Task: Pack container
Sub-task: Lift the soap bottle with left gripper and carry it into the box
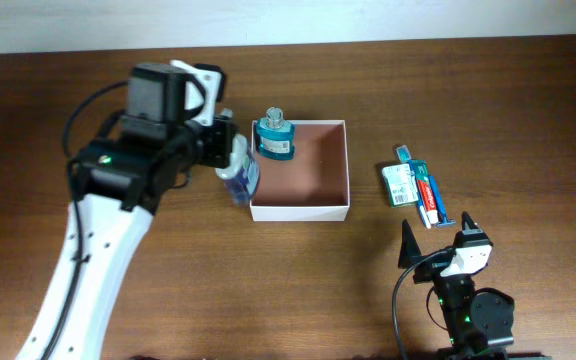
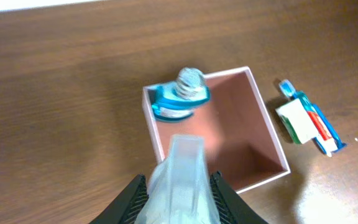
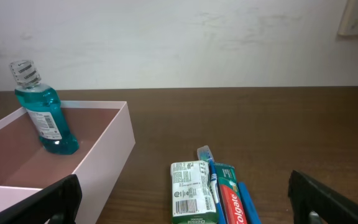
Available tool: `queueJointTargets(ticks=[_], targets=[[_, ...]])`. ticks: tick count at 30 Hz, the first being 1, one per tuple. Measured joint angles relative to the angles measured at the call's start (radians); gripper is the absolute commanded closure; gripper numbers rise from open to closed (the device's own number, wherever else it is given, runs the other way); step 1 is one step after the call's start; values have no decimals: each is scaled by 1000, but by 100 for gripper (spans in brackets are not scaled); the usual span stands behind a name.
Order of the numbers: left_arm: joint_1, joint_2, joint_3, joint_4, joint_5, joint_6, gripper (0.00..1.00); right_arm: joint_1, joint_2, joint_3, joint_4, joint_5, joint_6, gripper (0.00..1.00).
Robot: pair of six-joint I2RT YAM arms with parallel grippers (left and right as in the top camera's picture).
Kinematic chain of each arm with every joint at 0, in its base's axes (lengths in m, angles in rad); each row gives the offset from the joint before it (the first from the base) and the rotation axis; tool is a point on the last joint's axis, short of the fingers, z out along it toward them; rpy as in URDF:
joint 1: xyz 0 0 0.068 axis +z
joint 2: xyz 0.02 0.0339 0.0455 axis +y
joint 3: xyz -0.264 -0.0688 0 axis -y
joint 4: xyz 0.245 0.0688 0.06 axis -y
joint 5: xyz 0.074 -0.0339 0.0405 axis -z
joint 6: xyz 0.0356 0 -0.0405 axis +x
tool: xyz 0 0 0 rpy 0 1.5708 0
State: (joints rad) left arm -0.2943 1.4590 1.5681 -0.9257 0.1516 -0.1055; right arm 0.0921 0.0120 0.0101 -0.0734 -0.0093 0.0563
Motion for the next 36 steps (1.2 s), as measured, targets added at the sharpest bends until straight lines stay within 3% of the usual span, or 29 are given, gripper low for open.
queueJointTargets(ticks=[10, 26, 36], targets=[[-169, 158, 0, 122, -44, -24, 91, 0, 0, 0, 0, 0, 0, 1], [-198, 161, 0, 188, -159, -27, 91, 0, 0, 0, 0, 0, 0, 1], [-349, 161, -11, 309, -367, -27, 90, 0, 0, 0, 0, 0, -1, 1]])
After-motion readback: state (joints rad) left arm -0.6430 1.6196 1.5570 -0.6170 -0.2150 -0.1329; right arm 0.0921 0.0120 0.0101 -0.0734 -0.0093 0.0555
